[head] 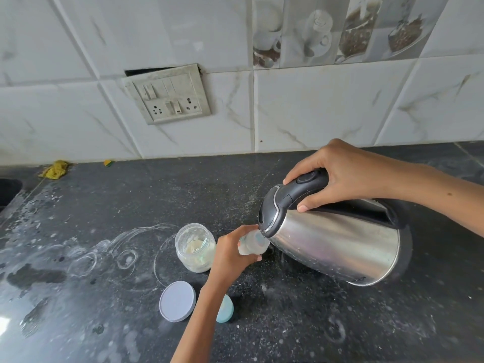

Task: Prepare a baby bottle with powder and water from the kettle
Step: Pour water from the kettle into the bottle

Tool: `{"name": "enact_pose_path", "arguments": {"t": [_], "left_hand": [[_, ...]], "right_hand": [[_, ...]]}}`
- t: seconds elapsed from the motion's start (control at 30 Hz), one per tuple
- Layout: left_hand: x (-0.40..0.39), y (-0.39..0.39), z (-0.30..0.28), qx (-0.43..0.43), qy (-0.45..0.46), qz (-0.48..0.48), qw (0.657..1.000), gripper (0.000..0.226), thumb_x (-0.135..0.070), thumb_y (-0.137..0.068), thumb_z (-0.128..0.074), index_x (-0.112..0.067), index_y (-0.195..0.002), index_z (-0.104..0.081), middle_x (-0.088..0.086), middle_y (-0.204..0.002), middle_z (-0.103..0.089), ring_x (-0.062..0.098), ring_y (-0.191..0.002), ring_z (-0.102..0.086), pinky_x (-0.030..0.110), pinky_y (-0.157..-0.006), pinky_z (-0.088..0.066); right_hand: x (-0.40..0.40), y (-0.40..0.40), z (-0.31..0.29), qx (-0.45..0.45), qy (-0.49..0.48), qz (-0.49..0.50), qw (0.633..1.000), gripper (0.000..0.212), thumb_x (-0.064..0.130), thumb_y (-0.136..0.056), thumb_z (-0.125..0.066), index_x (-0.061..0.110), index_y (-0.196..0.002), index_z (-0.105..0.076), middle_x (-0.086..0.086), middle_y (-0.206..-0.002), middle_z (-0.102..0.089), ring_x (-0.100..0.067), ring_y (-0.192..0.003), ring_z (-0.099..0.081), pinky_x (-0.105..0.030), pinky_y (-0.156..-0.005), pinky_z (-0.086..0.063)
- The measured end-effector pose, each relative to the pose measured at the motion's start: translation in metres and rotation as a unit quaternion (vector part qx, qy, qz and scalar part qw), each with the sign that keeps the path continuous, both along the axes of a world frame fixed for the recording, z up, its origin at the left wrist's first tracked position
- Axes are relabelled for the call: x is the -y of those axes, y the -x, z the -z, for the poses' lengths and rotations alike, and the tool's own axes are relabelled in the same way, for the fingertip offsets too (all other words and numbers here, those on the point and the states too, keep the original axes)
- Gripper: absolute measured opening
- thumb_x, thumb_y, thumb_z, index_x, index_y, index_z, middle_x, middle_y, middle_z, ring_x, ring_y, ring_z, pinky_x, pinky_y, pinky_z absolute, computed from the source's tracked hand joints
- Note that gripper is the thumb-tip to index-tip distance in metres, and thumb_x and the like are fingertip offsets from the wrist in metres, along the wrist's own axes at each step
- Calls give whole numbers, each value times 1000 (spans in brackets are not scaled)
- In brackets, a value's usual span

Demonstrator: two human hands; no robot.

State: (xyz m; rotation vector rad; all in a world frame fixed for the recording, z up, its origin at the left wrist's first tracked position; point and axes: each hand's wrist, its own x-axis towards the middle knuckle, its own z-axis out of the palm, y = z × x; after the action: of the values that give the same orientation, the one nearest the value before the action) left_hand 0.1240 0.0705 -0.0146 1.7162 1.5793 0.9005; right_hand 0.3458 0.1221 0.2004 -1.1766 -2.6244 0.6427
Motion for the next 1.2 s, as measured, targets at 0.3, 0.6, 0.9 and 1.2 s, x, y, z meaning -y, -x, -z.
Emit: {"name": "enact_pose_path", "arguments": {"t": [0.3,0.6,0.9,1.2], "left_hand": [[0,3,6,27,11,-8,1000,64,-13,-57,-87,-34,-112,-63,-19,-104,-68,5,-102,-61,34,-89,-52],[2,6,11,51,24,-8,998,67,-15,-56,-88,-47,-106,-57,-18,-107,-69,3,-107,-61,36,-93,-52],[3,7,14,47,26,-4,999,71,-12,-56,-89,-53,-102,-54,-18,-108,-68,6,-106,-62,26,-93,-49],[4,6,12,47,23,-6,999,70,-11,-56,-89,-53,-100,-54,-20,-106,-68,4,-106,-62,31,-95,-51]], "right_hand": [[0,4,-7,11,6,-8,1000,39,33,-68,-87,30,-105,-75,18,-83,-72,0,-76,-62,-16,-67,-45],[-1,5,-11,19,12,-16,1000,37,32,-68,-86,29,-103,-75,13,-83,-74,-7,-75,-63,-22,-68,-46],[-6,6,-16,41,19,-34,998,36,36,-68,-86,29,-102,-75,8,-78,-73,-15,-66,-65,-36,-66,-52],[-9,7,-18,46,23,-50,997,36,37,-67,-86,31,-101,-75,9,-73,-72,-19,-63,-66,-37,-61,-55]]}}
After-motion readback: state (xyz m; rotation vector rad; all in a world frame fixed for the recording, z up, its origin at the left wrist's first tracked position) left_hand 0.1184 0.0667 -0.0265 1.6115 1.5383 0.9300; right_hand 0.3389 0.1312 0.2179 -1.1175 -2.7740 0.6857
